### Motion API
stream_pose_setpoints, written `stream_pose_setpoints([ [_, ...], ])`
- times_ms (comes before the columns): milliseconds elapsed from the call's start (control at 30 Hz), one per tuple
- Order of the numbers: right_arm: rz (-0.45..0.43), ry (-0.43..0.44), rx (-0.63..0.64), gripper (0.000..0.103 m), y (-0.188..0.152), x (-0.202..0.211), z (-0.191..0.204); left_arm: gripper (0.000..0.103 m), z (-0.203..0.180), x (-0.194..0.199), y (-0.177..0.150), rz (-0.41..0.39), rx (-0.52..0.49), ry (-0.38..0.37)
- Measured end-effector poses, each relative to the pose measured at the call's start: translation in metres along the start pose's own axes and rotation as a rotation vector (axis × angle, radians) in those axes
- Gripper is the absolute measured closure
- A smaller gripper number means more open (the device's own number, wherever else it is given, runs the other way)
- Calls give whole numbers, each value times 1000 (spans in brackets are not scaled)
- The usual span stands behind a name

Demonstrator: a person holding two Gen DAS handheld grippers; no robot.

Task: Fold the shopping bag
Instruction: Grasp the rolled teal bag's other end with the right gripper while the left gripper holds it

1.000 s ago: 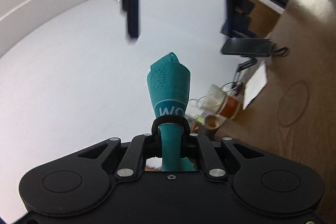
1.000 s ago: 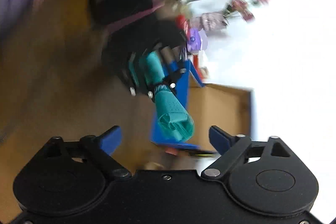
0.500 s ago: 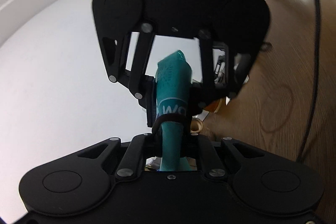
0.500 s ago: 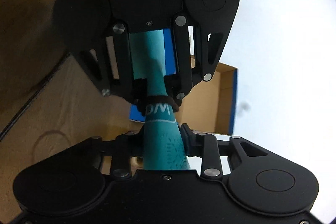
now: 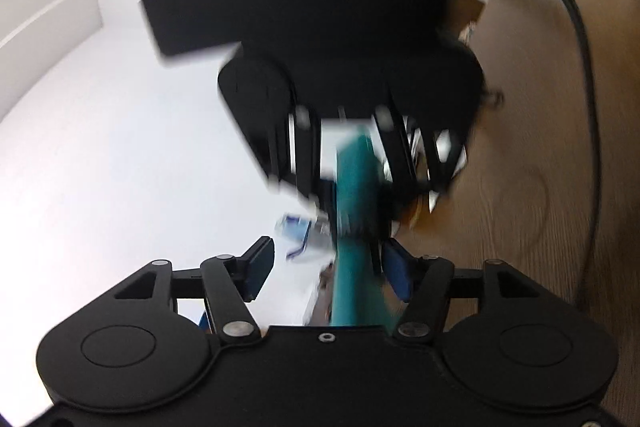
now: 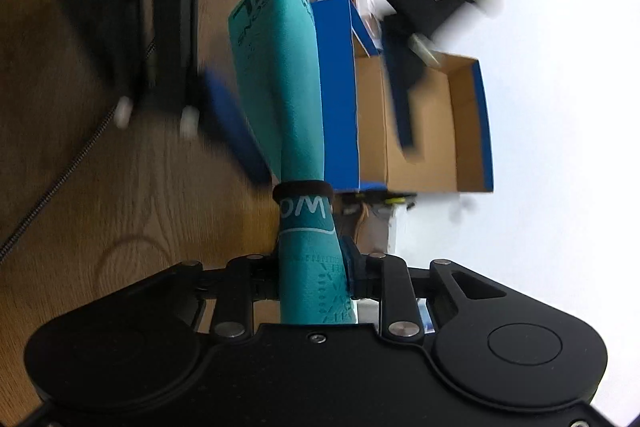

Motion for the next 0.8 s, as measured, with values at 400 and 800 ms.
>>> stream_pose_setpoints([
  [400,60,-15,8,80,-33,-19,-9,85,-17,-17,-11,166,-83,-66],
  [800,46,-8,-41,81,-50,-25,-17,46,5,15,11,117,-71,8],
])
Point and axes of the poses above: each gripper's, at about its wrist camera, not at the fingertips, and x roughly against the way its jaws point, z to its left, y to its top, the point moved 10 cm from there along -x, roughly the way its jaws point, and after that the axes turned 10 degrees about z, right-handed, at the moved point
